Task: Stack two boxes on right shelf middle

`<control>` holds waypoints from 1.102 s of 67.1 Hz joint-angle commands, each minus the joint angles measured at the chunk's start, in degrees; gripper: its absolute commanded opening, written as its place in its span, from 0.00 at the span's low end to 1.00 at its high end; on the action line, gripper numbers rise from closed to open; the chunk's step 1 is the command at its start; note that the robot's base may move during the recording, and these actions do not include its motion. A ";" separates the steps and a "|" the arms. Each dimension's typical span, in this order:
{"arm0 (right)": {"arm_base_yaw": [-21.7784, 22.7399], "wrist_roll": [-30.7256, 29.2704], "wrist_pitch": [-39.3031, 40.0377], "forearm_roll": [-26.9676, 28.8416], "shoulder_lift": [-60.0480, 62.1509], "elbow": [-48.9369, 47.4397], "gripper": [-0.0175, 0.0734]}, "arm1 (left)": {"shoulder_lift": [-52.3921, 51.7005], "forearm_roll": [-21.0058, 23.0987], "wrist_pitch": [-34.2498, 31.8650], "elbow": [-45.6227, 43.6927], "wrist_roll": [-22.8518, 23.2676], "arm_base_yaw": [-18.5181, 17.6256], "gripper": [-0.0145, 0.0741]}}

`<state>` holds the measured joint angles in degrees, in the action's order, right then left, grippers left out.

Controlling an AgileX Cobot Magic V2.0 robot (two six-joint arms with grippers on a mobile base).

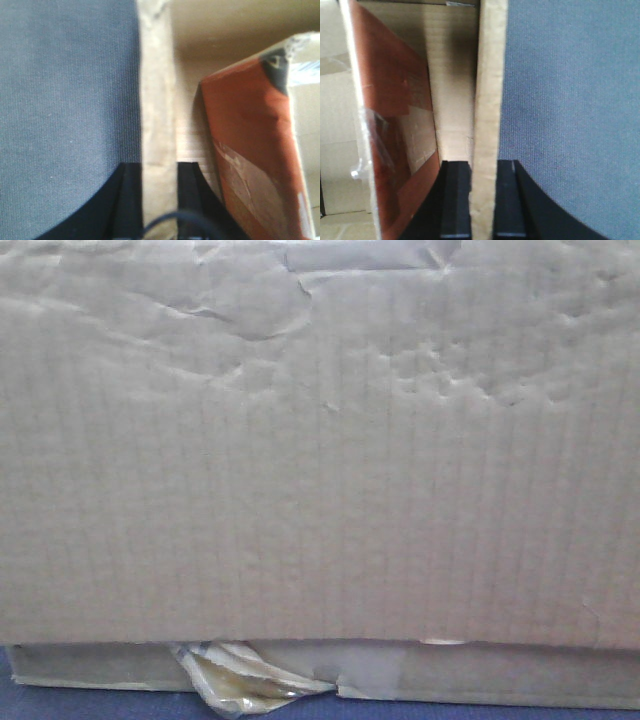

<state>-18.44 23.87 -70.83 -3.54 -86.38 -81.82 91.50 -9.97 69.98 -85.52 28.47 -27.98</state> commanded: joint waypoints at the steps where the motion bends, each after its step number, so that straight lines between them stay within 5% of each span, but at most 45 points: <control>1: -0.05 -0.33 0.87 -0.59 0.28 0.14 0.01 | -0.23 1.06 -0.02 0.22 0.14 0.29 0.04; 15: -0.14 0.13 0.87 -2.02 0.66 0.14 0.01 | -1.23 0.15 -0.02 0.22 2.25 0.18 0.04; 26: -2.61 4.14 0.87 -10.06 2.76 0.14 0.01 | -4.33 -4.58 -0.02 0.22 6.06 -0.88 0.04; 38: -4.97 5.08 0.87 -11.28 5.09 -1.16 0.01 | -8.35 -7.51 -0.02 -1.07 8.33 -0.99 0.04; 74: -7.45 5.86 11.42 -20.09 5.55 -19.35 0.01 | -10.59 -22.89 -3.41 -18.72 9.06 -0.99 0.04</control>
<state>-26.10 29.64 -63.12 -19.27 -81.86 -99.62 82.09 -28.18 68.71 -102.03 36.58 -29.00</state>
